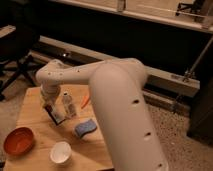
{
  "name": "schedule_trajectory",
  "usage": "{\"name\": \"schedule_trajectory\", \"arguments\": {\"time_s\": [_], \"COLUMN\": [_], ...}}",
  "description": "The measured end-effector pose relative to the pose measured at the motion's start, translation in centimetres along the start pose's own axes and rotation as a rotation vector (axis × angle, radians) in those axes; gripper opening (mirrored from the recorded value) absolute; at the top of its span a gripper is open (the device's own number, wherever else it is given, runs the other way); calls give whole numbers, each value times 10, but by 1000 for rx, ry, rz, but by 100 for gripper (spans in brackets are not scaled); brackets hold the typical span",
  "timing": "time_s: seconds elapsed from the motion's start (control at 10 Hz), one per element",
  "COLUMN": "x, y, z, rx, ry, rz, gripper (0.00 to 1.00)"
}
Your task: Place the eraser in the ceramic cup
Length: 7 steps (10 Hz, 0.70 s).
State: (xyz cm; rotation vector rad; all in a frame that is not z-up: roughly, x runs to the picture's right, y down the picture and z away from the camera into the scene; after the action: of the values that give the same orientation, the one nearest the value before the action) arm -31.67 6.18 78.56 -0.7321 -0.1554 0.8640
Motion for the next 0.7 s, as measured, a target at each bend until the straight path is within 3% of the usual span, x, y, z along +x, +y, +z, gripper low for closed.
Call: {"name": "schedule_trajectory", "arguments": {"time_s": [0.1,0.3,0.5,0.6,0.7], "x": [2,13,33,48,59], "y": [12,45,75,73,60], "z": [-17,-54,-80,-89,-97], "rx": [-44,-166,-298,-358,-388], "ry": [-41,-126,-162,-166,-172], "rz": [-26,-114,-216,-244,-252], "gripper": [0,0,0,0,0]}}
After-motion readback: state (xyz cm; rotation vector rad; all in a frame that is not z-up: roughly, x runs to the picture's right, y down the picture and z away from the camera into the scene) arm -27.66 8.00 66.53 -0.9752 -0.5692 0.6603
